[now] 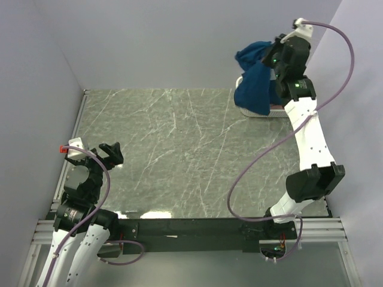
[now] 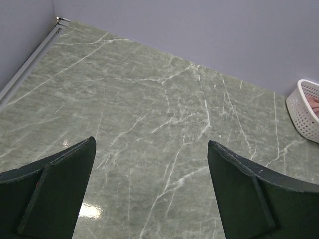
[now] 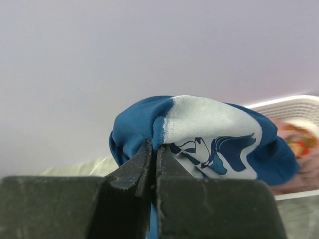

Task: Fold and stack the t-shirts
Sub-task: Move the tshirt to the center of the board

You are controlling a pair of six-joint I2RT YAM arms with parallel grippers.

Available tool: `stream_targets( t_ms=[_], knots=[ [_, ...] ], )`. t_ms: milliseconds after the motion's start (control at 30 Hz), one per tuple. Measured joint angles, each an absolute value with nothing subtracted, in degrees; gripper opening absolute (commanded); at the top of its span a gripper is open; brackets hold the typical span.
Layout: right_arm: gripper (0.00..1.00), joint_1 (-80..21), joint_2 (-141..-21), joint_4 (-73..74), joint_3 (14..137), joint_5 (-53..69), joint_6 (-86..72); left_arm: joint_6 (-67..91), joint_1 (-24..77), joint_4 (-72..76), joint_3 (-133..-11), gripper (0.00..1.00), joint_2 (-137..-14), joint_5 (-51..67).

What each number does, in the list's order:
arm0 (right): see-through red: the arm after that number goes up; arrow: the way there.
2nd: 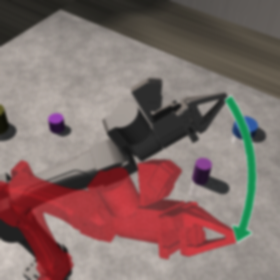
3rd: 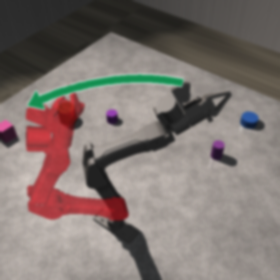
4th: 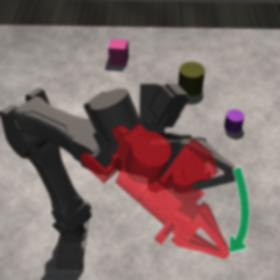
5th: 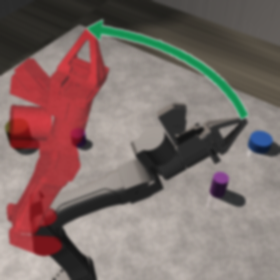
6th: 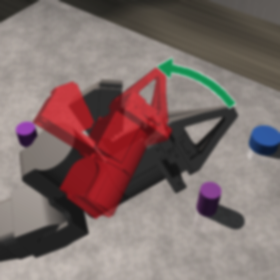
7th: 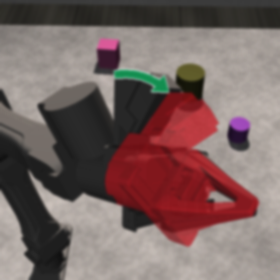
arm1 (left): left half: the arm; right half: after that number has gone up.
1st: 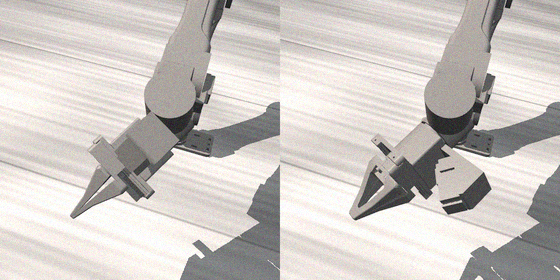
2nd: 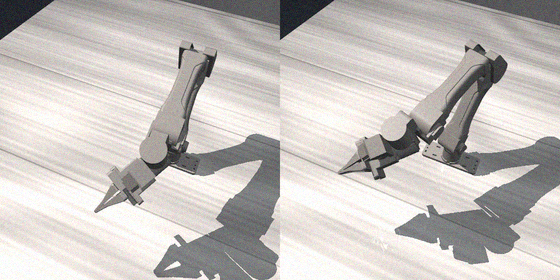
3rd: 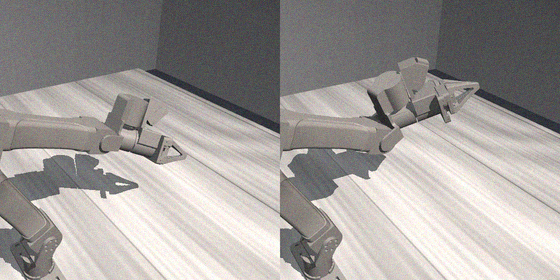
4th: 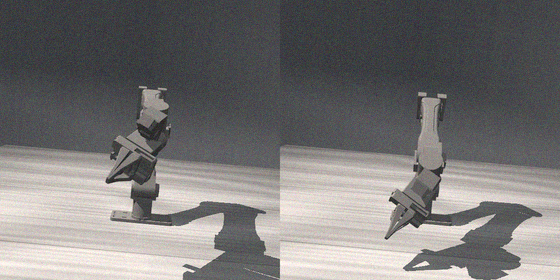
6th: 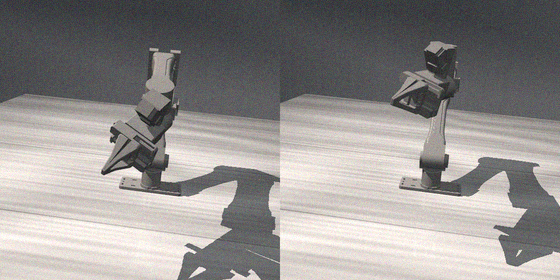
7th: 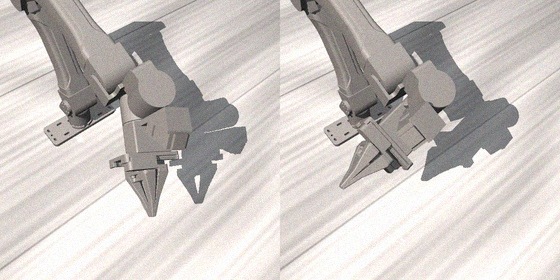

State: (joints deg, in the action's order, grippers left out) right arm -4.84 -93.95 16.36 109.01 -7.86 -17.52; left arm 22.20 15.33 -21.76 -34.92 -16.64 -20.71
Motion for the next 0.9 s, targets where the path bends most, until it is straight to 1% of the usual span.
stream_targets(
  t_ms=[233, 333, 367, 400, 433, 467, 533, 633, 700, 800, 900],
  knots=[
    [0.0, -17.9, -88.5, 19.9, 108.3, -5.2, -16.5, 22.4, 15.3, -21.9, -34.9, 0.99, -16.3, -19.5],
    [0.0, -23.2, -84.7, 19.1, 104.6, -3.2, -17.6, 23.0, 15.3, -21.8, -34.9, 1.0, -15.8, -18.8],
    [0.02, -25.6, -83.4, 17.1, 102.2, -2.8, -18.6, 23.3, 15.3, -21.8, -34.9, 0.99, -15.8, -18.5],
    [0.11, -27.3, -82.5, 15.6, 100.0, -2.3, -19.2, 23.6, 15.3, -21.8, -34.9, 0.99, -15.8, -18.0],
    [0.31, -29.3, -81.6, 13.9, 97.4, -1.9, -20.2, 23.8, 15.3, -21.8, -34.9, 0.99, -15.8, -17.5],
    [0.41, -31.6, -81.4, 12.8, 95.4, -1.6, -21.2, 24.0, 15.3, -21.7, -34.9, 0.99, -15.9, -17.0],
    [0.55, -37.1, -84.5, 12.4, 94.9, -0.5, -22.0, 24.8, 15.3, -21.6, -34.9, 0.99, -16.1, -16.3],
    [0.62, -43.3, -94.0, 14.1, 99.0, 1.4, -22.1, 25.8, 15.3, -21.7, -34.9, 0.99, -17.3, -15.6],
    [0.64, -45.7, -99.4, 15.3, 99.6, 2.5, -22.7, 27.1, 15.3, -22.0, -34.9, 1.0, -18.7, -15.0],
    [0.65, -46.6, -101.1, 16.6, 92.2, 2.3, -23.1, 29.7, 15.3, -23.5, -34.9, 0.99, -20.3, -14.0],
    [0.65, -45.1, -98.1, 17.2, 81.7, 1.0, -23.1, 33.1, 15.3, -25.6, -34.9, 1.0, -21.8, -12.3]
  ],
)
